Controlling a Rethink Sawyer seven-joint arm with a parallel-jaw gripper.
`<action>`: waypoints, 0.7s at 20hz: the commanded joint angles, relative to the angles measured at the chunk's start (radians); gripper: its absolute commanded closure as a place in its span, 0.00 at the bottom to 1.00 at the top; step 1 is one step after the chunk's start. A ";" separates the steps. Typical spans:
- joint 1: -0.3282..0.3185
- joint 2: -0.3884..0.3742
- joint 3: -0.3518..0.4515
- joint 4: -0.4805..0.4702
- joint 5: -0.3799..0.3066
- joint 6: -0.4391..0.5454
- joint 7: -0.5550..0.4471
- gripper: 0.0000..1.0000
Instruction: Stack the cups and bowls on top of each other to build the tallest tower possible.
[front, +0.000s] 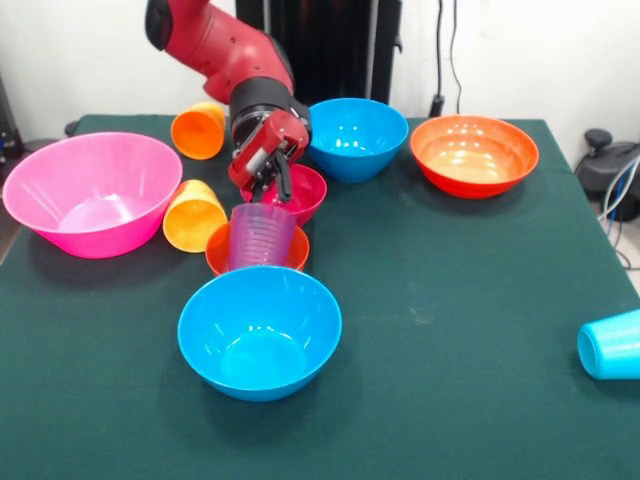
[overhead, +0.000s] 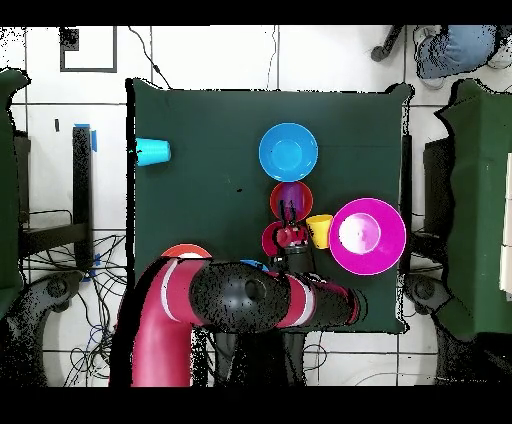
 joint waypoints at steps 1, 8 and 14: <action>-0.020 -0.059 0.145 -0.142 0.055 0.138 -0.015 0.00; -0.032 -0.128 0.151 -0.126 0.059 0.121 0.000 0.00; -0.052 -0.137 0.189 -0.156 0.081 0.117 0.003 0.00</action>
